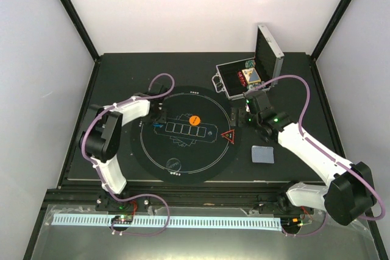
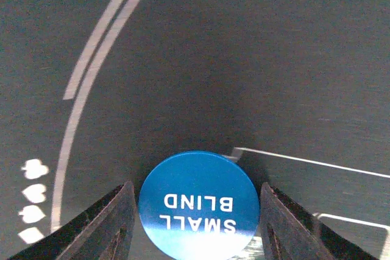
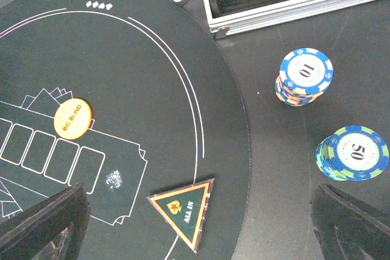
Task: Distribute texas hold em gaming equipment
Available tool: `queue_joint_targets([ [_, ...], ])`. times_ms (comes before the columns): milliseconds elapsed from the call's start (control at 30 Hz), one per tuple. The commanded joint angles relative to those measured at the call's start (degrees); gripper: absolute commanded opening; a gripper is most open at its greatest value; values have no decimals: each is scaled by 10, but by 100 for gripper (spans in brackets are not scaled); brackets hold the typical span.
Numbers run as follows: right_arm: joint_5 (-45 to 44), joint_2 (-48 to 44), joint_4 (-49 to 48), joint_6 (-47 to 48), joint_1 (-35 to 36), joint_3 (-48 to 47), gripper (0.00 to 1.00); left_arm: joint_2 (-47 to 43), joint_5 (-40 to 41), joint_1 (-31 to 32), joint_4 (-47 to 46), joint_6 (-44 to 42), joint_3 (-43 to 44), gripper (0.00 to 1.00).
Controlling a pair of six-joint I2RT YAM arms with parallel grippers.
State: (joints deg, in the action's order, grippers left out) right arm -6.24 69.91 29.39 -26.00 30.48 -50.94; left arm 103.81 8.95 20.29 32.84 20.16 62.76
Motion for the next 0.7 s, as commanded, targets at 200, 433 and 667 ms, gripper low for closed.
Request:
queue_joint_targets([
  [200, 7, 2, -14, -3, -3, 6, 100, -50, 38, -98, 26, -22, -35, 58],
  [433, 12, 7, -16, 0, -3, 3, 100, -52, 9, -124, 7, -40, -49, 60],
  [667, 13, 12, -14, 4, -3, 0, 100, -63, -46, -123, -9, -56, -53, 73],
])
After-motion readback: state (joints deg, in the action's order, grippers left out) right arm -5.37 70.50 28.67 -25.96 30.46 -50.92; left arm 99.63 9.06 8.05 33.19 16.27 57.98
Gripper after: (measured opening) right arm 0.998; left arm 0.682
